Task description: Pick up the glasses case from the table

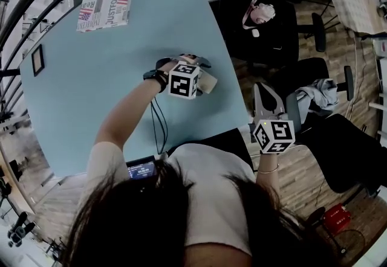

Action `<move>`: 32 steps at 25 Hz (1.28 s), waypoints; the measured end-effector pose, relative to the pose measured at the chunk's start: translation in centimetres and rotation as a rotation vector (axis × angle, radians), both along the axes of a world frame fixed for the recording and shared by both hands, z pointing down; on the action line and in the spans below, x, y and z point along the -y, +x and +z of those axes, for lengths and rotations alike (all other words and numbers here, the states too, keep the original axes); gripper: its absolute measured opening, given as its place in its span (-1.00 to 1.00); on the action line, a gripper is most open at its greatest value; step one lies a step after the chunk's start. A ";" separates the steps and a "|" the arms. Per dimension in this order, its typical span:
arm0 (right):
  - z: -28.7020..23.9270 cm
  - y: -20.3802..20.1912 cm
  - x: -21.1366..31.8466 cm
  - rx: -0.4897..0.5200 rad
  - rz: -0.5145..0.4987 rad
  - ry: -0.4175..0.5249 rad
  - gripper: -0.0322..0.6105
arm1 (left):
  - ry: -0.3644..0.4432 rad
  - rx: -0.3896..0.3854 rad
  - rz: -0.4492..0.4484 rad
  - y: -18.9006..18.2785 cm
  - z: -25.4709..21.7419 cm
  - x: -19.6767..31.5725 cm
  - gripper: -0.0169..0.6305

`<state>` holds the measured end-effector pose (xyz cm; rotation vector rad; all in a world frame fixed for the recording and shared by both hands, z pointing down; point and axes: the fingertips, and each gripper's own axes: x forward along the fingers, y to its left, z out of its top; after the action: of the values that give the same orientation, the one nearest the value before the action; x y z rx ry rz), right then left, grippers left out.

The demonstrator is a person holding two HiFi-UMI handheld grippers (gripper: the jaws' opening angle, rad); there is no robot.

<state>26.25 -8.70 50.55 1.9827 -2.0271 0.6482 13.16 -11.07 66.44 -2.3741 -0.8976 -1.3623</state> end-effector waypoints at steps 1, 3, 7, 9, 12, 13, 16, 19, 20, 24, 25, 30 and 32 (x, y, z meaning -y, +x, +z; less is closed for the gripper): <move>0.1 0.1 -0.2 0.003 0.007 -0.003 -0.89 | 0.004 0.006 0.018 0.0 0.3 -0.1 0.43; 0.3 0.2 -0.5 0.008 0.019 -0.008 -0.89 | 0.009 0.012 0.053 0.3 0.7 -0.4 0.43; 0.6 0.2 -1.0 0.014 0.035 -0.016 -0.89 | 0.007 0.029 0.112 0.6 1.3 -1.2 0.43; 0.7 0.4 -1.2 0.015 0.042 -0.017 -0.89 | 0.001 0.038 0.121 0.6 1.5 -1.3 0.43; 0.8 0.6 -1.4 0.012 0.050 -0.020 -0.89 | -0.008 0.034 0.121 0.7 1.5 -1.3 0.43; 0.9 0.6 -1.3 0.012 0.052 -0.021 -0.89 | -0.009 0.032 0.120 0.7 1.5 -1.3 0.43; 1.0 0.6 -1.1 0.018 0.056 -0.022 -0.89 | -0.011 0.029 0.120 0.7 1.5 -1.3 0.44; 1.1 0.5 -1.0 0.023 0.054 -0.023 -0.89 | -0.009 0.026 0.124 0.7 1.5 -1.3 0.44; 1.1 0.4 -0.9 0.025 0.054 -0.023 -0.89 | -0.005 0.026 0.126 0.7 1.5 -1.3 0.44; 1.1 0.4 -0.7 0.032 0.059 -0.019 -0.89 | 0.006 0.021 0.139 0.6 1.5 -1.3 0.41; 1.1 0.5 -0.6 0.033 0.060 -0.019 -0.89 | 0.005 0.020 0.143 0.5 1.4 -1.4 0.33; 1.2 0.4 -0.6 0.037 0.055 -0.022 -0.89 | 0.018 0.030 0.150 0.4 1.2 -2.1 0.12; 1.3 0.1 -0.5 0.039 0.049 -0.025 -0.89 | 0.019 0.031 0.143 0.3 1.2 -2.0 0.12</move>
<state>26.37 -8.21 51.90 2.0264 -1.9879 0.7245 13.49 -9.03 67.64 -2.2329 -1.0363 -1.3491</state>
